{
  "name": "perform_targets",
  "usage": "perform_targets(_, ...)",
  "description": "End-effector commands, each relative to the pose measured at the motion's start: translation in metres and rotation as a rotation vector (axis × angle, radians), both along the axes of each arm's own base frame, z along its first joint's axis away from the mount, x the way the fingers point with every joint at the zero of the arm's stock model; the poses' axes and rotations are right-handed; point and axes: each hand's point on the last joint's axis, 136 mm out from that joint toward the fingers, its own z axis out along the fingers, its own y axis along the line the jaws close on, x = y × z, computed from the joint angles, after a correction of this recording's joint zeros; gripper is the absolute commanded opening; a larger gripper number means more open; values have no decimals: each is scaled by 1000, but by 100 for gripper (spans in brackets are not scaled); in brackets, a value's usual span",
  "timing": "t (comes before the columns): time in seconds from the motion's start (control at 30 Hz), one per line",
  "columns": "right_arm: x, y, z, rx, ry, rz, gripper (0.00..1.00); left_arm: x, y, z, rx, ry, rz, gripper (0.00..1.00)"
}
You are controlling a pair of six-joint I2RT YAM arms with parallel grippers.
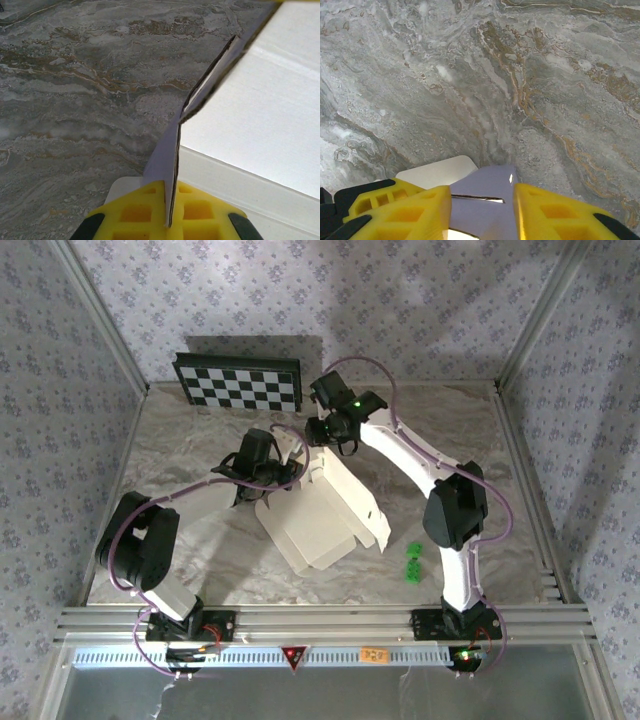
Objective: Fold the paper box
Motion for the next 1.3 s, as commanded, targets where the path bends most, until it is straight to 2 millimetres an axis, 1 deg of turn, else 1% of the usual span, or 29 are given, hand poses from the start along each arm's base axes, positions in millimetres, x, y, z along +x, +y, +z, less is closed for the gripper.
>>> perform_targets(0.0, -12, -15, -11, -76, 35, -4, 32, -46, 21, -66, 146, 259, -3, 1)
perform_targets(0.13, -11, -15, -11, -87, 31, -2, 32, -46, 22, -65, 148, 256, -3, 1)
perform_targets(0.17, -10, -16, -12, -93, 30, -3, 30, -46, 22, -65, 150, 257, 0, 1)
perform_targets(0.27, -11, -19, -10, -107, 23, -7, 29, -46, 23, -67, 157, 262, 2, 1)
perform_targets(0.33, -12, -20, -8, -112, 19, -5, 26, -47, 24, -67, 156, 262, 3, 1)
perform_targets(0.43, -10, -23, -4, -122, -2, -14, 31, -47, 23, -66, 155, 260, -1, 1)
perform_targets(0.47, -10, -23, -4, -120, -4, -11, 28, -46, 23, -65, 152, 257, -1, 1)
perform_targets(0.57, -11, -21, -5, -120, 0, -8, 26, -47, 23, -65, 153, 255, -3, 1)
perform_targets(0.6, -11, -20, -6, -118, 3, -2, 21, -46, 23, -65, 152, 254, -3, 1)
perform_targets(0.63, -11, -20, -6, -118, 5, 0, 20, -46, 23, -65, 152, 254, -3, 1)
perform_targets(0.67, -11, -19, -7, -120, 8, 2, 24, -46, 23, -65, 153, 256, -3, 1)
perform_targets(0.73, -10, -18, -7, -116, 7, 5, 40, -46, 22, -65, 151, 256, -5, 1)
perform_targets(0.77, -11, -14, -7, -100, 12, 17, 42, -46, 22, -63, 147, 251, -6, 1)
perform_targets(0.83, -16, -3, -6, -46, 38, 52, 43, -46, 21, -63, 144, 251, -9, 1)
perform_targets(0.9, -18, 5, -1, -2, 39, 71, 43, -46, 21, -62, 142, 249, -10, 1)
perform_targets(1.03, -22, 10, 21, 53, 14, 89, 45, -45, 21, -62, 143, 249, -9, 1)
perform_targets(1.17, -31, 7, 42, 96, 0, 104, 48, -45, 20, -63, 142, 252, -13, 1)
perform_targets(1.27, -38, 0, 51, 105, -4, 97, 48, -44, 19, -62, 140, 249, -14, 1)
